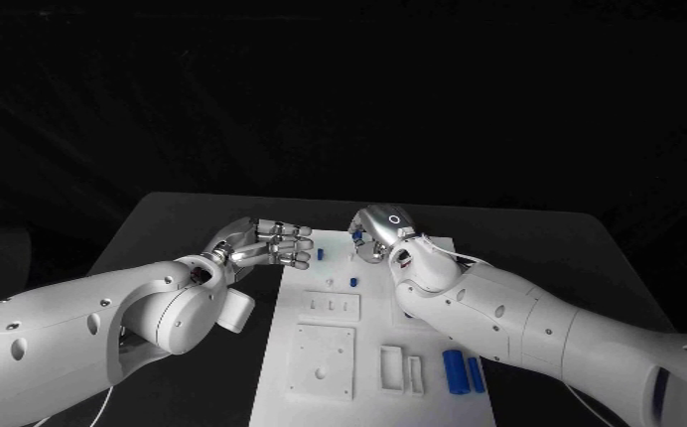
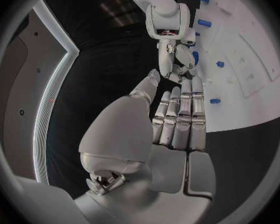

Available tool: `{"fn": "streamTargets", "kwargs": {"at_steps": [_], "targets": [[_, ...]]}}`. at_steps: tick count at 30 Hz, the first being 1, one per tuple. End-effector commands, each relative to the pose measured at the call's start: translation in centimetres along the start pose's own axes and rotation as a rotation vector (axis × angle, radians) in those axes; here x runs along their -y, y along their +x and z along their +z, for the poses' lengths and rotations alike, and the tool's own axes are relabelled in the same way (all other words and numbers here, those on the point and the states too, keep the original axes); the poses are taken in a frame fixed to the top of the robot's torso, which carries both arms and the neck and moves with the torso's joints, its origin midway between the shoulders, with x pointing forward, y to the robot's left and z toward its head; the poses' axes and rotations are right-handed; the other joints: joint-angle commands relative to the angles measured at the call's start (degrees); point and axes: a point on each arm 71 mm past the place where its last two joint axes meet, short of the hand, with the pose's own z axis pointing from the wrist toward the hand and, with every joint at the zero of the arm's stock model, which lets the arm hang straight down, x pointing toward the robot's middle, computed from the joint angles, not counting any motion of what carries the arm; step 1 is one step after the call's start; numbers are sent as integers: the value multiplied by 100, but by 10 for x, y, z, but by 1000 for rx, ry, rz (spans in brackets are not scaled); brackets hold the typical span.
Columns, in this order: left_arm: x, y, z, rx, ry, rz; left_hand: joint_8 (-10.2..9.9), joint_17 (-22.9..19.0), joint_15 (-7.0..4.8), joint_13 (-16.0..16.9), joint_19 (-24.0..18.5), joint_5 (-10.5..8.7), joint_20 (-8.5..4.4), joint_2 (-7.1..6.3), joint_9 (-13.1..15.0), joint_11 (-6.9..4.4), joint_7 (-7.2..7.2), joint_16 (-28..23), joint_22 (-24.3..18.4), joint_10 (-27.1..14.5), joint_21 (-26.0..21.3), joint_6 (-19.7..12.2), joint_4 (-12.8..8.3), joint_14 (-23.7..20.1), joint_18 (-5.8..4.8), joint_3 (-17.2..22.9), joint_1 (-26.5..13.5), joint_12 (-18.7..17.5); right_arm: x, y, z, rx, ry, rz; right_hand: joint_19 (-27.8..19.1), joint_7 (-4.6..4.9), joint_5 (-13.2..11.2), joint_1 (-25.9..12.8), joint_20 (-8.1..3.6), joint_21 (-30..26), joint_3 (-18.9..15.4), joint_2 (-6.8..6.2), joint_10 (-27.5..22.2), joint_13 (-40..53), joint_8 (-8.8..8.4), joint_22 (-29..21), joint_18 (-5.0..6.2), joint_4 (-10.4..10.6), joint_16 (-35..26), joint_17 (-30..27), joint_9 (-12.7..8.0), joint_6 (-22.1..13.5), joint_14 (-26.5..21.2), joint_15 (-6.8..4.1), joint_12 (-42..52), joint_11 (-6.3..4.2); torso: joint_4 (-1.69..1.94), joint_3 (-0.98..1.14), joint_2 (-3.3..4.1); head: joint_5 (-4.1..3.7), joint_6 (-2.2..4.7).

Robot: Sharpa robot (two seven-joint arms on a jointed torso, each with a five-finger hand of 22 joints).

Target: Assemble the parts on the task board

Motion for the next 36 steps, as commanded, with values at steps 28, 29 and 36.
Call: {"fn": "streamTargets", "kwargs": {"at_steps": [28, 29, 36], "targets": [[3, 6, 4, -27, 11, 4, 33, 8, 31, 8, -50, 1, 6, 24, 8, 20, 33, -15, -5, 26, 21, -4, -23, -22, 1, 2, -36, 26, 1, 14, 6, -97, 32, -28, 85, 18, 18, 48, 19, -282, -3, 22, 166, 8, 27, 203, 87, -37, -23, -19, 6, 12, 15, -22, 11, -162, 7, -35, 45, -27, -3], [3, 6, 4, -28, 11, 4, 33, 8, 31, 8, -50, 1, 6, 24, 8, 20, 33, -15, -5, 26, 21, -4, -23, -22, 1, 2, -36, 26, 1, 15, 6, -98, 33, -28, 85, 18, 18, 48, 19, -282, -3, 22, 166, 8, 27, 203, 87, -37, -23, -19, 6, 12, 15, -22, 11, -162, 8, -34, 47, -29, -4], [3, 6, 5, -27, 11, 4, 33, 8, 31, 8, -50, 1, 6, 24, 8, 20, 33, -15, -5, 26, 21, -4, -23, -22, 1, 2, -36, 26, 1, 17, 7, -110, 33, -27, 102, 23, 18, 38, 25, -370, -6, 30, 148, 8, 28, 251, 87, -38, -24, -29, 7, 0, 17, -16, 11, -158, -5, -37, 44, -7, -31]]}}
